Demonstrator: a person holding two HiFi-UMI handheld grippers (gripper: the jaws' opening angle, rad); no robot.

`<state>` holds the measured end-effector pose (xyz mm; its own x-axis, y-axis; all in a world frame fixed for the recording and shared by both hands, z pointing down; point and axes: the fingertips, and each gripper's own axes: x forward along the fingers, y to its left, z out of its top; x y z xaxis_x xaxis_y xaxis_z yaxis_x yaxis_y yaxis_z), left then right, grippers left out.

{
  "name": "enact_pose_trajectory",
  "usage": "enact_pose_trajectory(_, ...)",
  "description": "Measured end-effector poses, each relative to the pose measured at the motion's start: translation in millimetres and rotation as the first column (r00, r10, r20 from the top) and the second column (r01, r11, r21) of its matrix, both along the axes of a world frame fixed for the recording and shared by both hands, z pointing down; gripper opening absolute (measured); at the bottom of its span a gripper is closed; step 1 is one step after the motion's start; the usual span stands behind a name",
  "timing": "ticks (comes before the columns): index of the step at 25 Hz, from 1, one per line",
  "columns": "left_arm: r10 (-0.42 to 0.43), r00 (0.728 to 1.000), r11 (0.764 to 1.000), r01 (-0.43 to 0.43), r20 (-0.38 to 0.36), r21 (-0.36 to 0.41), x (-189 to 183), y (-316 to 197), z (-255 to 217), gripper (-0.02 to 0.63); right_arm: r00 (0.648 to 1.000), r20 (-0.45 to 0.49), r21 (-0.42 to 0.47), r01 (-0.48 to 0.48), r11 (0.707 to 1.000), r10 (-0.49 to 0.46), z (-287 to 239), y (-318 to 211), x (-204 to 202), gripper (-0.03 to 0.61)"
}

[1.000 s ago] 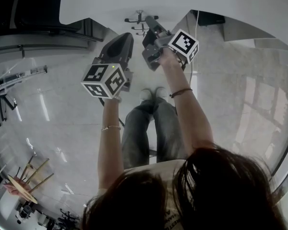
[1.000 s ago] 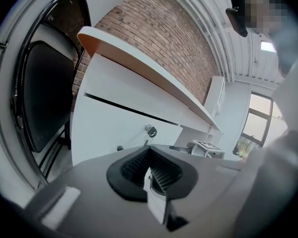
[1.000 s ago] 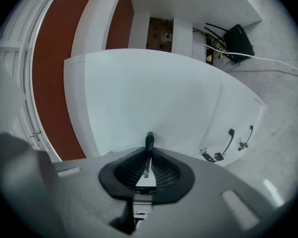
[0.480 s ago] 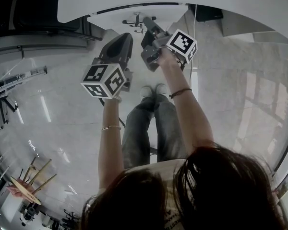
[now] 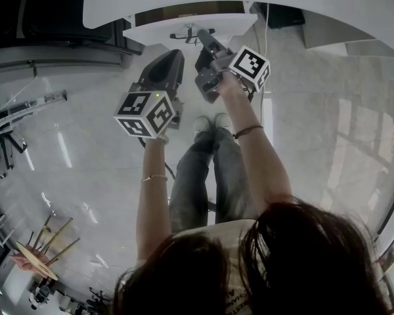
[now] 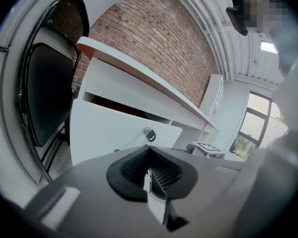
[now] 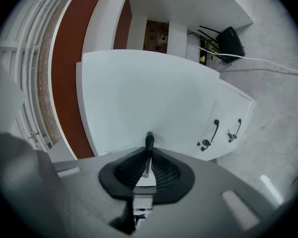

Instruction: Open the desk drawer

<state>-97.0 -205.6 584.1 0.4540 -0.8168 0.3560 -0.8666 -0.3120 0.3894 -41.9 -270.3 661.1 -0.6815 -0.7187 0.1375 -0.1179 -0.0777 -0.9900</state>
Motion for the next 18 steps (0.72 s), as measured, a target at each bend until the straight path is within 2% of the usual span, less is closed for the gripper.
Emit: enact_pose_trajectory(18, -0.015, 1.0, 0.998, 0.016, 0.025, -0.054, -3, 53, -13, -0.002, 1.0, -0.004, -0.065, -0.003, 0.998, 0.002, -5, 60, 3, 0.035)
